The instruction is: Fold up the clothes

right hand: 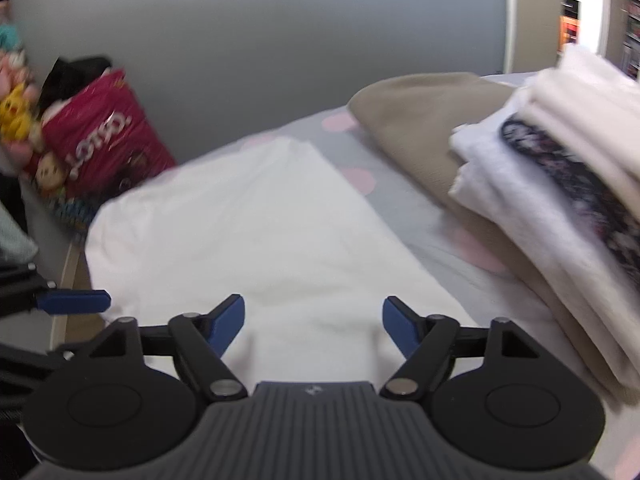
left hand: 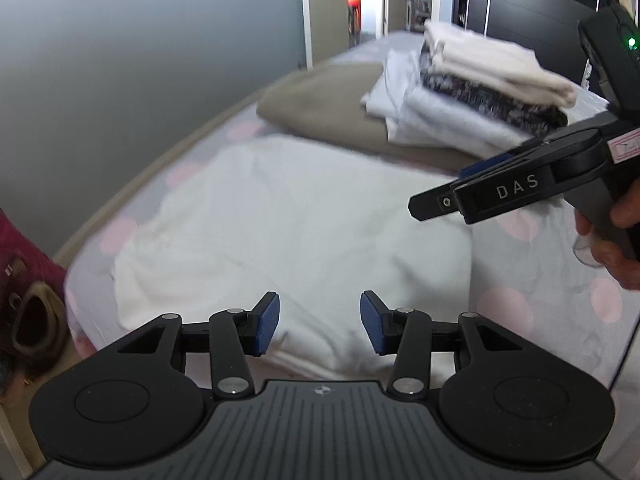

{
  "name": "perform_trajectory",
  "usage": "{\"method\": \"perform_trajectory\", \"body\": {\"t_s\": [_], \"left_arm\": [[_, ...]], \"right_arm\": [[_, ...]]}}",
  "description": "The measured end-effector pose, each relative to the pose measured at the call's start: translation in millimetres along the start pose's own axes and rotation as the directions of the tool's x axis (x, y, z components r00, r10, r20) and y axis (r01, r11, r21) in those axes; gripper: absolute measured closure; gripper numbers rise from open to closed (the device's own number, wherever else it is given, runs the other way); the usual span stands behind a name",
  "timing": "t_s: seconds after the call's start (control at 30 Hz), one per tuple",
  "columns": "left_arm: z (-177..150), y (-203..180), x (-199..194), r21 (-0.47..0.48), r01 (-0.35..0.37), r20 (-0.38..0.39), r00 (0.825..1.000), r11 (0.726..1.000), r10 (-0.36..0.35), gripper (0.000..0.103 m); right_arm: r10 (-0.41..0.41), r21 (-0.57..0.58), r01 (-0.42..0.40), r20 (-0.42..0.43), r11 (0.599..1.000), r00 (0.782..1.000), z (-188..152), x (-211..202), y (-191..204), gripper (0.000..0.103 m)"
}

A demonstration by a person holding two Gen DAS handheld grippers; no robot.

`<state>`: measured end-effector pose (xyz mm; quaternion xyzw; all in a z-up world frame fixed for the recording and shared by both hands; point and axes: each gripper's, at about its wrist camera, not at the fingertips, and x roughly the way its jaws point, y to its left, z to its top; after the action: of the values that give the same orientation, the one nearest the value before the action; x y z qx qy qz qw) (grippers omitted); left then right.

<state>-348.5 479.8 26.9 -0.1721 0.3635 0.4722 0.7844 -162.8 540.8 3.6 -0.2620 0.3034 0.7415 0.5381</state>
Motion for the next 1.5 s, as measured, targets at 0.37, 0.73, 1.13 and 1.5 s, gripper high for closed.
{"method": "perform_trajectory", "body": {"t_s": [0.37,0.73,1.13,1.5], "left_arm": [[13,-21,-53,-0.066,-0.090,0.128,0.987,0.994,0.098,0.045],[-1,-41,-76,-0.065,-0.176,0.226,0.956,0.982,0.187,0.032],[-12,-35,-77,-0.121,-0.192,0.195,0.957,0.974,0.212,0.028],[-14,-41,-75,-0.117,-0.172,0.193,0.962,0.978,0.192,0.028]], "right_arm": [[-0.064,0.155,0.042,0.141,0.987,0.988,-26,-84,11,0.012],[-0.053,0.194,0.029,0.120,0.981,0.991,-77,-113,38,0.012],[-0.057,0.236,0.040,0.067,0.971,0.996,-117,-115,46,0.012],[-0.065,0.221,0.050,0.061,0.974,0.996,-117,-116,44,0.012]]}}
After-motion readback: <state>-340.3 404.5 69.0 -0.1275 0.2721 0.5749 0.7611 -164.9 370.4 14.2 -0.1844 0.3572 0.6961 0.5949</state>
